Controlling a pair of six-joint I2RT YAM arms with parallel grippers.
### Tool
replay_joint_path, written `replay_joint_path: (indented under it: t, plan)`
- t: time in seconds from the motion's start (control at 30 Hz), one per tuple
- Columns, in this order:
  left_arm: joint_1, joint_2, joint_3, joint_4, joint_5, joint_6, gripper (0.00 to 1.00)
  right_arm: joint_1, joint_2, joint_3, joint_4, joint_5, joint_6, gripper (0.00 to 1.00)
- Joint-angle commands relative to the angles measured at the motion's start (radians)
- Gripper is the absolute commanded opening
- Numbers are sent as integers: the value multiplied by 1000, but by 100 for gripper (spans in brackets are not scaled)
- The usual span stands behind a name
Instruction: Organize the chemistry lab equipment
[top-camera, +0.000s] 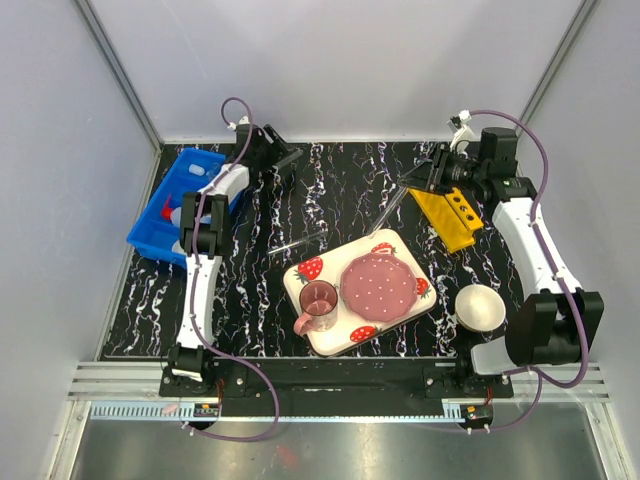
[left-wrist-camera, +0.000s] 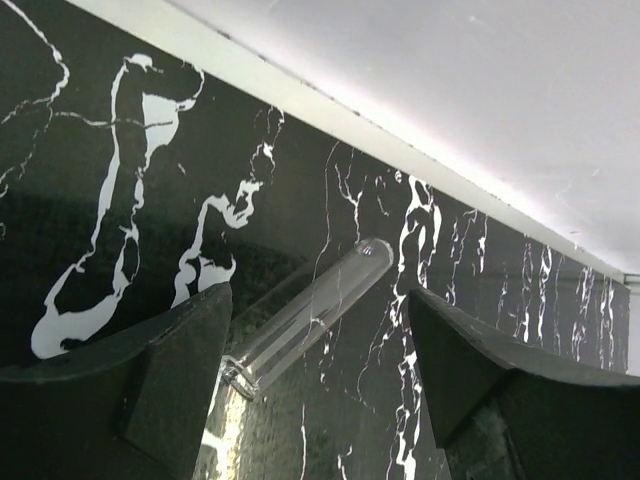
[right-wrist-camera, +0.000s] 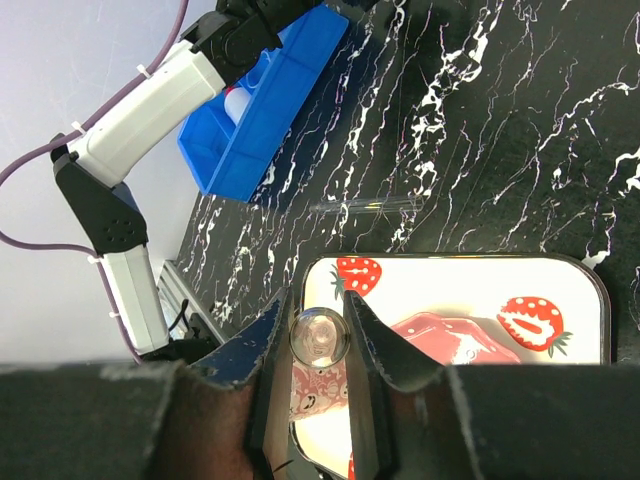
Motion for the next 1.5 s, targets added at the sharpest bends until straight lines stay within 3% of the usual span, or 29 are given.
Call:
replay_joint_path:
  t: [0.0, 0.53, 1.1, 1.47]
  plan:
    - [-1, -103, -37, -61, 31, 74, 77, 1, -65, -9, 42, -23, 11, 11]
    - [-32, -104, -58, -104, 152, 131, 77, -23, -111, -18, 25, 19, -48, 11]
    - [-46, -160, -147, -154, 220, 221, 77, -85, -137, 200, -168, 270, -303, 12]
    - [-53, -189, -204, -153, 260, 229, 77, -115, -195, 161, -182, 487, -478, 13]
